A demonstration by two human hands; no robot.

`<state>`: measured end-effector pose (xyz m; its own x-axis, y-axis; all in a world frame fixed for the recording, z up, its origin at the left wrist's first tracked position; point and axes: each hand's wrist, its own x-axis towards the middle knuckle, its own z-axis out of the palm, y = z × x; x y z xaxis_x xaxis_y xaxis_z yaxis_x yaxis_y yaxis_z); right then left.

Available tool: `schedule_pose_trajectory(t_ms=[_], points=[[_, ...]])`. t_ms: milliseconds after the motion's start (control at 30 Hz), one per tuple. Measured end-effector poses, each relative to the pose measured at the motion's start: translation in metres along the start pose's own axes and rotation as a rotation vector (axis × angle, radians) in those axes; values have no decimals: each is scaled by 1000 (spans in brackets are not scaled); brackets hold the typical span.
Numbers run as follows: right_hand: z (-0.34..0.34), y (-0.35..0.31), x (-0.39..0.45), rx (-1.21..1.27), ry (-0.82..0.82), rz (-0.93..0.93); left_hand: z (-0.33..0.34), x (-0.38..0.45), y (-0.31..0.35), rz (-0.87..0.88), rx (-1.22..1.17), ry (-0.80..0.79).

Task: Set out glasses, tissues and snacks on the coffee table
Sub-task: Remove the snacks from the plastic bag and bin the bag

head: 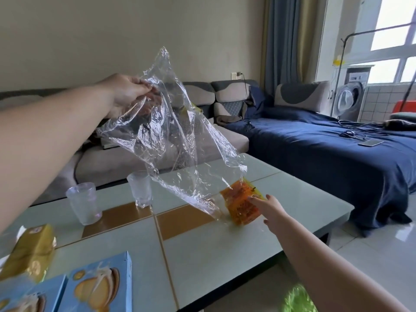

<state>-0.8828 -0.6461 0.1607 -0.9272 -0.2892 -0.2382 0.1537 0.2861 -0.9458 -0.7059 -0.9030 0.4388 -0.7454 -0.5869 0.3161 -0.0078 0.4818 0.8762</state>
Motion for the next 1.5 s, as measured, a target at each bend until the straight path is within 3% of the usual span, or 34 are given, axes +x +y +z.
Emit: schedule_pose_trajectory(t_ms=[100, 167, 200, 233, 367, 433, 600, 833, 1067, 1200, 1333, 1500], points=[[9, -8, -16, -174, 160, -243, -8, -1, -2, 18, -32, 39], [17, -15, -40, -86, 238, -381, -14, -6, -4, 41, -74, 84], [22, -18, -54, -25, 201, -393, -18, -7, -6, 56, -94, 114], [29, -22, -70, 56, 102, -361, -20, -9, -6, 75, -124, 147], [66, -48, -110, 492, -556, -33, -21, -35, -8, 113, -437, 223], [80, -66, -115, 664, -666, -1, -16, -55, -16, 93, -596, 244], [78, -102, -119, 970, -525, -48, 2, -104, -66, -13, -842, 191], [39, -80, -119, 743, -177, -208, 27, -169, -153, -237, -957, 13], [-32, -41, -113, 667, -126, -147, 52, -221, -205, -294, -1140, -204], [-61, -17, -109, 524, -122, -92, 63, -220, -216, -399, -1119, -338], [-71, 5, -111, 399, -148, -97, 87, -218, -205, -445, -859, -453], [-76, 21, -114, 352, -197, -83, 116, -214, -197, -450, -630, -298]])
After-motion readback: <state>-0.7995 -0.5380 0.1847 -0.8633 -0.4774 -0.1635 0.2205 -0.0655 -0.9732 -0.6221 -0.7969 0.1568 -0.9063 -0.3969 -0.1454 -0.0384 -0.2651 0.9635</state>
